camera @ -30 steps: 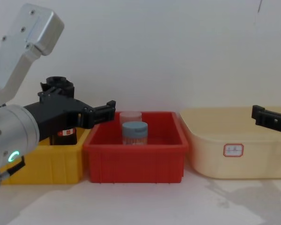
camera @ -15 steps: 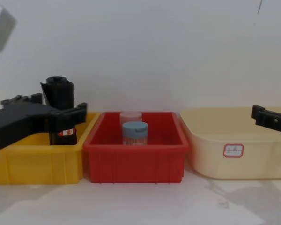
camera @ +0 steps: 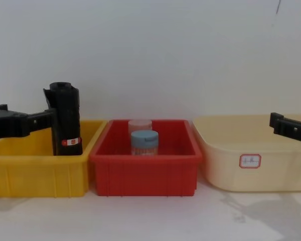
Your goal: Pick up the garbage bag with the one hand and transfer it to the other hand.
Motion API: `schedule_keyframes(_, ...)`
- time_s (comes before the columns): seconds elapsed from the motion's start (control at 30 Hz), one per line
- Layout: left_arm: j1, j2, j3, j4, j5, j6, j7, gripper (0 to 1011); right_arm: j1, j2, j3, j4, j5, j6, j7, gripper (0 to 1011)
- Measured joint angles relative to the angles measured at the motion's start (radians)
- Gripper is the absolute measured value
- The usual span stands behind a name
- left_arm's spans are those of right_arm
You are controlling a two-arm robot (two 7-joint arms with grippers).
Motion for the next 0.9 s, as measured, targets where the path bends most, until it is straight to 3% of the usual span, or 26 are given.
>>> schedule_keyframes(0.47, -0.102, -0.019, 0.006, 0.077, -0.032, 0.077, -0.042, 1001, 0.0, 0.0, 0.0, 0.0, 0.0, 0.0, 0.0, 1000)
schedule_keyframes(0.9, -0.208, -0.047, 0.04, 0.189, -0.034, 0.1, -0.105, 1001, 0.0, 0.0, 0.0, 0.0, 0.0, 0.0, 0.0, 1000)
